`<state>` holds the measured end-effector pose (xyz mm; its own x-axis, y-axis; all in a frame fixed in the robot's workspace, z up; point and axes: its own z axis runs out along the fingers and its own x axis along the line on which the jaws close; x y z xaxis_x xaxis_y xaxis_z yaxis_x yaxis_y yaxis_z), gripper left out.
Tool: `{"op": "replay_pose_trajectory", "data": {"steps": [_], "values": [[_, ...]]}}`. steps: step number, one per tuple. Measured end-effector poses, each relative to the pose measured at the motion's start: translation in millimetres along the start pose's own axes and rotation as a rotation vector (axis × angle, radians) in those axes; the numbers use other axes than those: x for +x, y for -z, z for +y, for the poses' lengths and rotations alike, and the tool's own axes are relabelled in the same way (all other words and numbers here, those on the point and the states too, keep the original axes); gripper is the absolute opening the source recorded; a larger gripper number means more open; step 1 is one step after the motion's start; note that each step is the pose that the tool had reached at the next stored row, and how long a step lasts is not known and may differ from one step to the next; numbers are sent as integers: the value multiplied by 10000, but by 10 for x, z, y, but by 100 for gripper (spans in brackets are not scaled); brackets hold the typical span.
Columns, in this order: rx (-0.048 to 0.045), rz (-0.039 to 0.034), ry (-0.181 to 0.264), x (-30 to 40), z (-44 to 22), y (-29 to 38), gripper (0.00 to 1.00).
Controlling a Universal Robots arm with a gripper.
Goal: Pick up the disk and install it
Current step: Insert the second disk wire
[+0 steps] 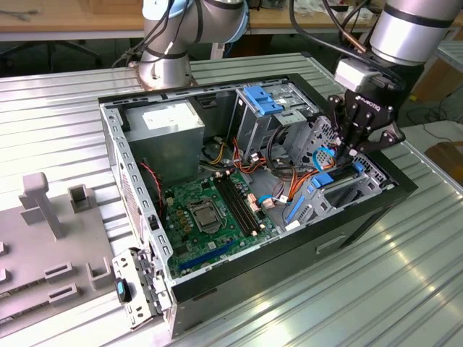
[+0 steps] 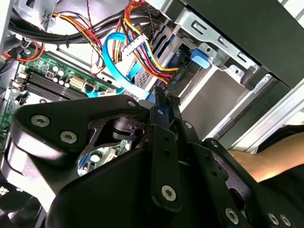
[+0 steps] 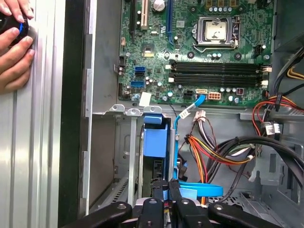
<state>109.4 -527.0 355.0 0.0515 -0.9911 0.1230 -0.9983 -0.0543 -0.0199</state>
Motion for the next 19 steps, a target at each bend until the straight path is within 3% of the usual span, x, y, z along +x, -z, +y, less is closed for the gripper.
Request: {"op": "replay_pose_trajectory", "data": {"steps": [5,14,16,19], "values": [[3,-58,0,5,1,-29,17],[3,-62,-1,51,-19,-58,17],[4,-72,-2,89,-17,-78,17],[5,-100,-2,89,-16,-94,17]]}}
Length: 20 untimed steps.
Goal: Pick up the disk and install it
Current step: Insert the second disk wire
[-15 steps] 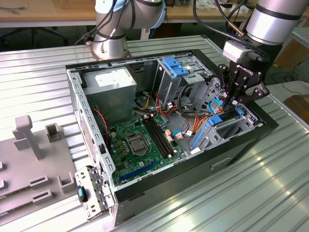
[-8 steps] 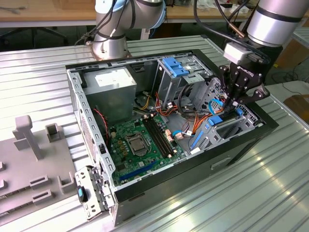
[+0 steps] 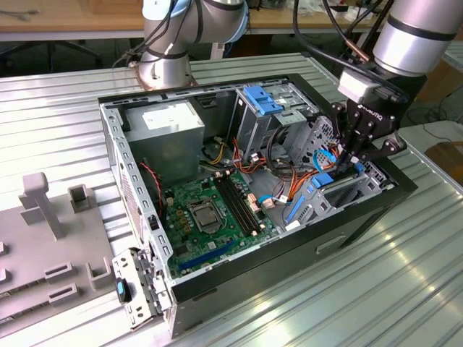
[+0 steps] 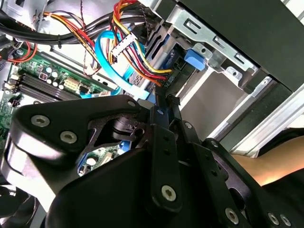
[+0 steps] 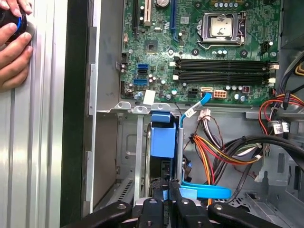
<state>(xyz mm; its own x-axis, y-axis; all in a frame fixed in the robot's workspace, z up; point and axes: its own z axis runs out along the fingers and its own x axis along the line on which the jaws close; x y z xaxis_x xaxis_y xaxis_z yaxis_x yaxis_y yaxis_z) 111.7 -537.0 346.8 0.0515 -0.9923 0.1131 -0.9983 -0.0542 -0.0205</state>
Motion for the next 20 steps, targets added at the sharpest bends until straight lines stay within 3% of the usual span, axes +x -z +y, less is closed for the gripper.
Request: {"op": "replay_pose_trajectory", "data": {"steps": [2,7,20], "values": [[4,-68,-3,-4,0,-8,17],[5,-103,-3,-13,0,-7,17],[8,-128,-4,-14,0,-16,17]]}}
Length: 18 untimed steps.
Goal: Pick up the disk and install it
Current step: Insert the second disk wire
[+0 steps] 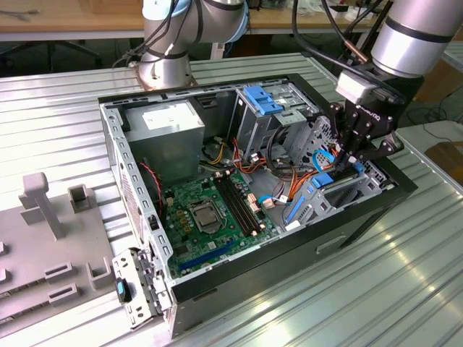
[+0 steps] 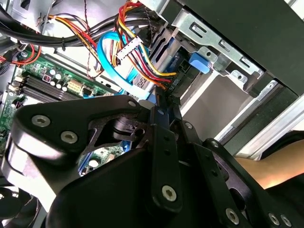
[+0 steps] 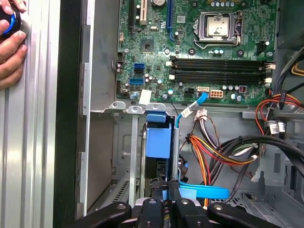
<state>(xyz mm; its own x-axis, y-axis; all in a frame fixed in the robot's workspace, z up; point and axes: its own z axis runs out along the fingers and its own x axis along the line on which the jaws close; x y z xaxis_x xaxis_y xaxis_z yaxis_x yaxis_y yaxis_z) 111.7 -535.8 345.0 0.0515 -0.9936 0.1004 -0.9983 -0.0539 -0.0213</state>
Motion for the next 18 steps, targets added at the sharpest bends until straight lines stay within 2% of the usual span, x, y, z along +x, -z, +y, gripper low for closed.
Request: {"op": "replay_pose_trajectory", "data": {"steps": [3,6,18], "values": [[-1,4,0,4,-1,37,17],[2,-70,-15,14,0,36,17],[-9,-84,-131,14,0,40,17]]}}
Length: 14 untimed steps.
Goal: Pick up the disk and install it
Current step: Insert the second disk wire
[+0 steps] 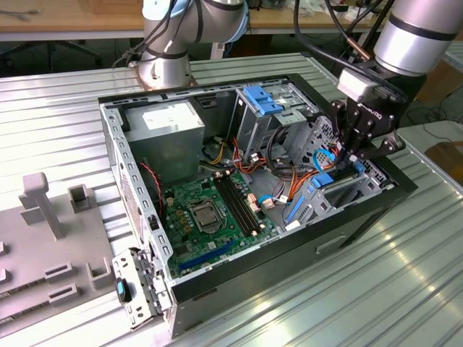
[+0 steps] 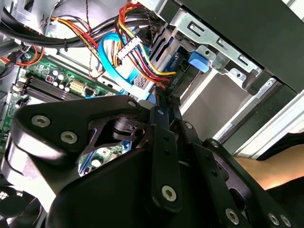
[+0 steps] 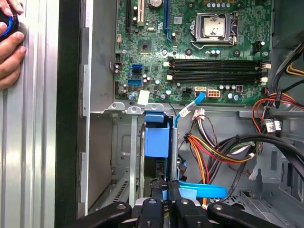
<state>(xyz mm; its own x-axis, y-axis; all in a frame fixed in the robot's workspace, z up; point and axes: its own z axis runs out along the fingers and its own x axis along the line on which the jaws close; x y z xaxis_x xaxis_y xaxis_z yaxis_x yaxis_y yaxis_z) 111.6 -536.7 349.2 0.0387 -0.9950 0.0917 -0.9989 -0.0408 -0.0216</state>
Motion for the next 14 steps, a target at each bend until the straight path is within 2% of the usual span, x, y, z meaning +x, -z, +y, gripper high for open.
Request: {"op": "replay_pose_trajectory", "data": {"steps": [3,4,5,9,10,12,13,14], "values": [[1,-37,-3,0,1,5,17],[0,-99,-10,4,1,4,17],[-5,-243,-26,22,-1,2,17],[-17,-419,-90,79,-3,-3,17],[-19,-514,-138,86,-3,-4,17],[-22,-800,-255,92,-3,-4,17],[-21,-919,-286,102,-3,-5,17],[-20,-989,-293,145,-1,-10,17]]}}
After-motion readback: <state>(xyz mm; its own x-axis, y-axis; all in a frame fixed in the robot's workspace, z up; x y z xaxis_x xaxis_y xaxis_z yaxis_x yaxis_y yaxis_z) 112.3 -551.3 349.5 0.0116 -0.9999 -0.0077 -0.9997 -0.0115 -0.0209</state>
